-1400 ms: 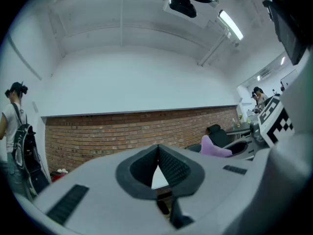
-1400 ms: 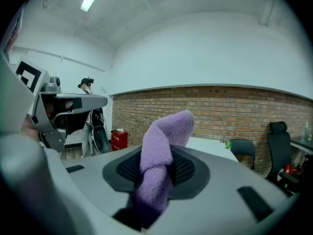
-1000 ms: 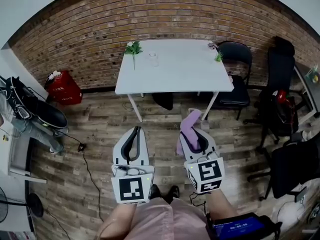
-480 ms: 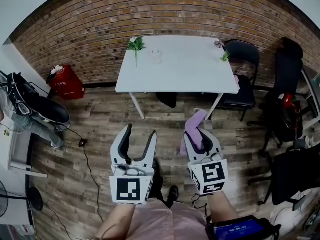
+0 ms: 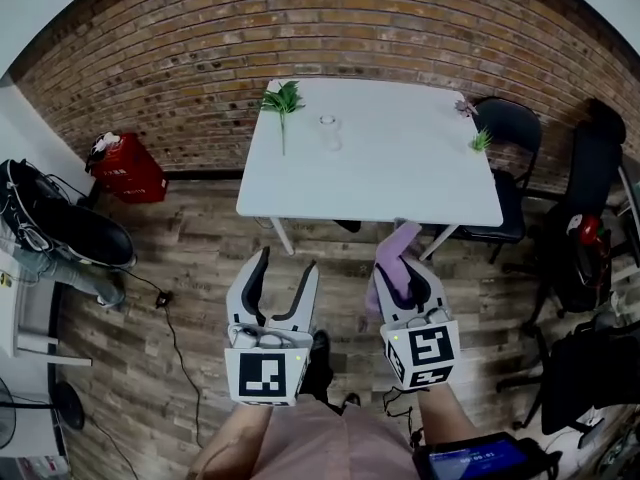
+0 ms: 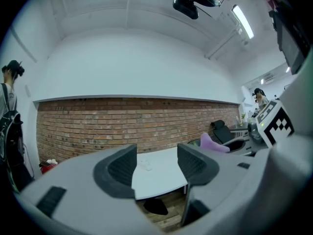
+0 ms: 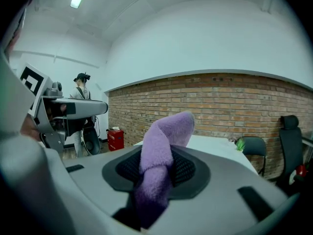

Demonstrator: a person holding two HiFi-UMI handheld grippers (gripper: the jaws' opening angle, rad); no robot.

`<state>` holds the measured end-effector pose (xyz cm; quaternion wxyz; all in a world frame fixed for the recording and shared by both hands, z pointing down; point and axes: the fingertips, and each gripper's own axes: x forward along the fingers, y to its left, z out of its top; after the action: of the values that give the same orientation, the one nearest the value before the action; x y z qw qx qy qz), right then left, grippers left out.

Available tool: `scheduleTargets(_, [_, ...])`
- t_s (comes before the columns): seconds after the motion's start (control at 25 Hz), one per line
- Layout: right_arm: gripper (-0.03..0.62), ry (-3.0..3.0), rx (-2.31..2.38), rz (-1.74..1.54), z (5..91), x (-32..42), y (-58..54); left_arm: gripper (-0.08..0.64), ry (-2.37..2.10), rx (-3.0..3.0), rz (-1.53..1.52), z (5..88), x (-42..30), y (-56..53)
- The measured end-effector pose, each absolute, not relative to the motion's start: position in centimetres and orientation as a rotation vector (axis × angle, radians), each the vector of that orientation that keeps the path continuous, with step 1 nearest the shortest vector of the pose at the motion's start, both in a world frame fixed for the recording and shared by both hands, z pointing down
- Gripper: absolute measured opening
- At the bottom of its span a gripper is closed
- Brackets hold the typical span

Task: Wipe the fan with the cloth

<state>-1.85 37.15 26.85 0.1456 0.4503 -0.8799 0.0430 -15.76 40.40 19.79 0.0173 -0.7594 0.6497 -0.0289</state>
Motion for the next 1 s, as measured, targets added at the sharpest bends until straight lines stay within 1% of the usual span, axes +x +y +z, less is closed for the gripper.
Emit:
scheduleTargets(0.2, [0.133, -2.525, 1.333, 0.089, 25.5, -4.9, 31.1, 0.264, 1.987, -2.343, -0.067, 18.1, -19.4, 34.5])
scheduleTargets(0.4, [0.133, -2.514, 1.368, 0.065, 24.6, -7.0, 26.7, 0.264, 1.936, -2.349, -0.040, 17.2, -21.2, 29.7])
scheduleTargets(0.68, [0.133, -2.474, 1.379, 0.062, 25.2, -8.1, 23.1, 0.264, 1.914, -2.400, -0.023, 18.4, -22.1, 25.5])
scheduleTargets(1.0, [0.135, -2.444, 1.422, 0.110, 26.2, -6.4, 19.8, 0.264, 1.883, -2.459, -0.069, 19.9, -20.5, 21.8])
